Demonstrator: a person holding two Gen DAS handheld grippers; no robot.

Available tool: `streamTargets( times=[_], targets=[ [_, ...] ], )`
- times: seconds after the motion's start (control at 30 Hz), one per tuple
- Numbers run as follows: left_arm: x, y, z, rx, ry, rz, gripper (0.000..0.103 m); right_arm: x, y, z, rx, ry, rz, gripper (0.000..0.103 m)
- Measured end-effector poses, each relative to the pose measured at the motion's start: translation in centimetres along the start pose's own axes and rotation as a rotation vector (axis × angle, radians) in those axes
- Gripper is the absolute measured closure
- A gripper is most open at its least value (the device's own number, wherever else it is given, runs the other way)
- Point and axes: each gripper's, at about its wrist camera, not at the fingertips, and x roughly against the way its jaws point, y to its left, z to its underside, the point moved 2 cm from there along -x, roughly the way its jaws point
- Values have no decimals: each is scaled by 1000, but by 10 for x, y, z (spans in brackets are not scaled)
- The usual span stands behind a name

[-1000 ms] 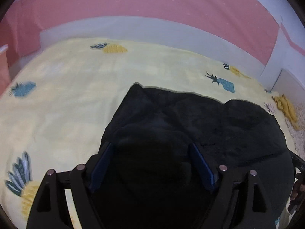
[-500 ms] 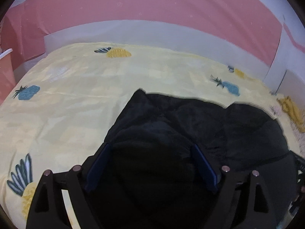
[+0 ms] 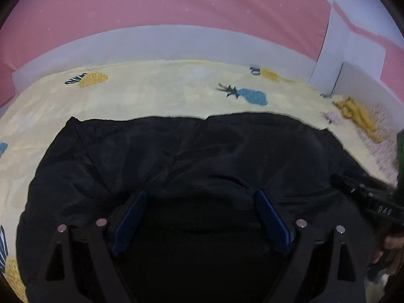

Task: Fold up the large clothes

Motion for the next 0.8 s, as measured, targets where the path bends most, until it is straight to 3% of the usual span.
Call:
streamTargets(
  times=[0.13,0.3,0.37,0.43,0.53,0.67,0.8],
  targets=[
    [-17,-7,5,-18,9,-44,11,-23,-2,1,9,25,11,29],
    [-13,-3,0,-8,49,-43,12,-28,-4,-2,1,38,6,29],
    [-2,1,-9,20,73,-8,13,-17,-6,-9,-3,42,-5,29],
    [15,11,-21,47,46,25,13,1,-12,-17,-2,-9,-4,29],
    [24,33,-40,2,-16,-58,13,11,-27,-31,-13,-52,47,29],
    [-11,72,-39,-10,69,-161,13,-29,-53,-37,-26,65,150,29],
    [-33,91,-33,83,74,-97,11,-59,-71,-33,-114,106,123,29]
  ],
)
